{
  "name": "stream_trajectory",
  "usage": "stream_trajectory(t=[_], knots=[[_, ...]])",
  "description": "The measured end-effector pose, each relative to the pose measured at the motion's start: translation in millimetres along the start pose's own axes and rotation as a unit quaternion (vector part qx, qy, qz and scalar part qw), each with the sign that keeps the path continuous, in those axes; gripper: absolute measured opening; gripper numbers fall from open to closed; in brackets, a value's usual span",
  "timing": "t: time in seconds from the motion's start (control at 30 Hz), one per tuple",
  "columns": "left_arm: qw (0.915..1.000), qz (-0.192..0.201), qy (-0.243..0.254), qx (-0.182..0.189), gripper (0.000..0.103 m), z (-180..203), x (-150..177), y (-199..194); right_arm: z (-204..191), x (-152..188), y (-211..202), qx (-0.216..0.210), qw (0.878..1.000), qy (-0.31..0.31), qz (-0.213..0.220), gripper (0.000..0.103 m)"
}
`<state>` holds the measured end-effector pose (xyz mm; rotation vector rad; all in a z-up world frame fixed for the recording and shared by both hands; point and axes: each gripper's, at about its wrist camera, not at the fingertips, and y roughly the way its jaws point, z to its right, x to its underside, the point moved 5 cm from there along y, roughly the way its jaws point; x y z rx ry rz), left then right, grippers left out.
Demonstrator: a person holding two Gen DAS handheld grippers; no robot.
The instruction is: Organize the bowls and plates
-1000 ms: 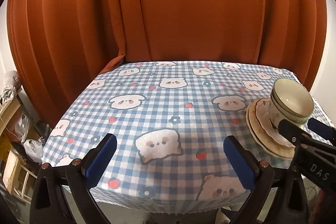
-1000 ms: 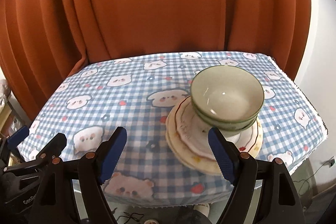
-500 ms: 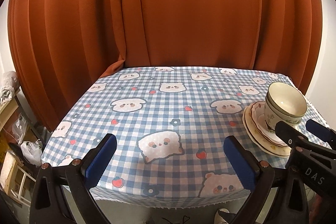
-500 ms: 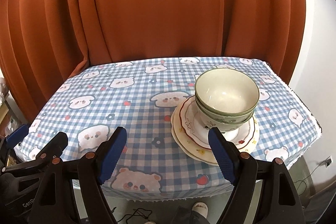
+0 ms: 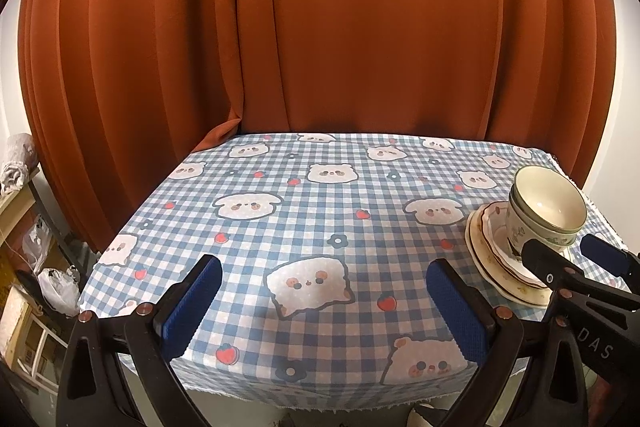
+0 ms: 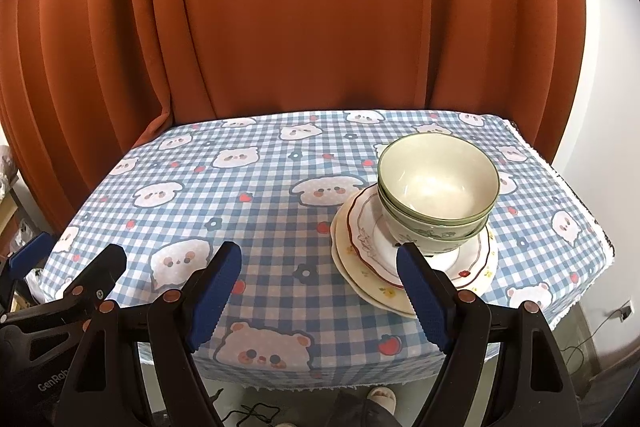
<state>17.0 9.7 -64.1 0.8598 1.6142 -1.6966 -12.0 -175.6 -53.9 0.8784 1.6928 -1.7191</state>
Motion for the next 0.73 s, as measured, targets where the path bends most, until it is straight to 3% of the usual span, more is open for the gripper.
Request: stream_trajectory(t=[0.73], knots=[[0.9999, -0.002, -0.001, 0.010, 0.103, 3.9, -1.8, 9.5, 1.2, -0.6, 7.1, 0.012, 1.000, 0.006, -0.005, 0.082]])
